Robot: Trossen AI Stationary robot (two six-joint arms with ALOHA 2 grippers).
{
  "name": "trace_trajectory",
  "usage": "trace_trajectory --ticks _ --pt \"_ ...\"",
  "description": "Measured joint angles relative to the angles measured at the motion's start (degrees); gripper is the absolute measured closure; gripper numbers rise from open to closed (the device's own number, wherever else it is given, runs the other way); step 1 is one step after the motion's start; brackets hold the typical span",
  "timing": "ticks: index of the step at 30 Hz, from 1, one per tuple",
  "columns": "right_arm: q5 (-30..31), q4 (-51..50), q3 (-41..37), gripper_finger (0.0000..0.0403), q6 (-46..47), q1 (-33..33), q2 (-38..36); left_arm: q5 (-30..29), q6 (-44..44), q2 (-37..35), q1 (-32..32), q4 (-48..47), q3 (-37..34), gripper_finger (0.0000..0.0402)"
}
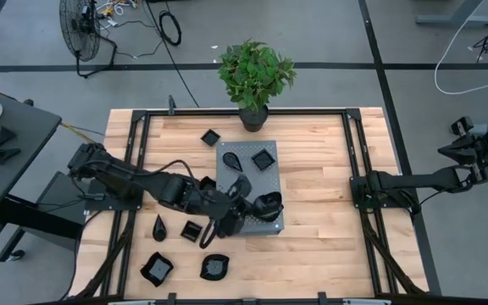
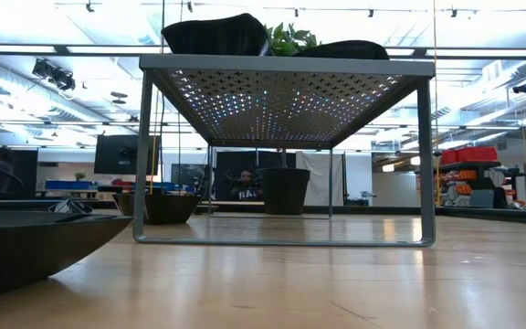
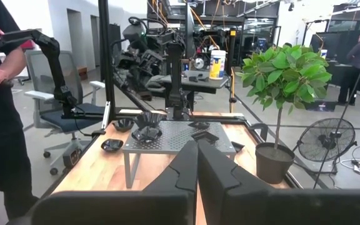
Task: Pick & Place Mini shaped plates
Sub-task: Stack the black bowl on top of the black bowl on the shelf
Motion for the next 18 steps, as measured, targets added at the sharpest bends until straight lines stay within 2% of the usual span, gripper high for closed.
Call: trace_trajectory --ticks 4,9,18 --pt "0.0 0.0 0.0 0.0387 0.0 0.0 0.0 2.9 5.5 1.2 0.3 0.8 0.0 0.0397" --pt "0.0 0.1 0.0 0.0387 0.0 0.0 0.0 3.8 10.6 3.1 1.5 1.3 0.0 0.0394" --pt "0.0 0.2 0.0 0.0387 0.0 0.0 0.0 7.7 31.1 4.1 4.0 1.2 0.0 0.0397"
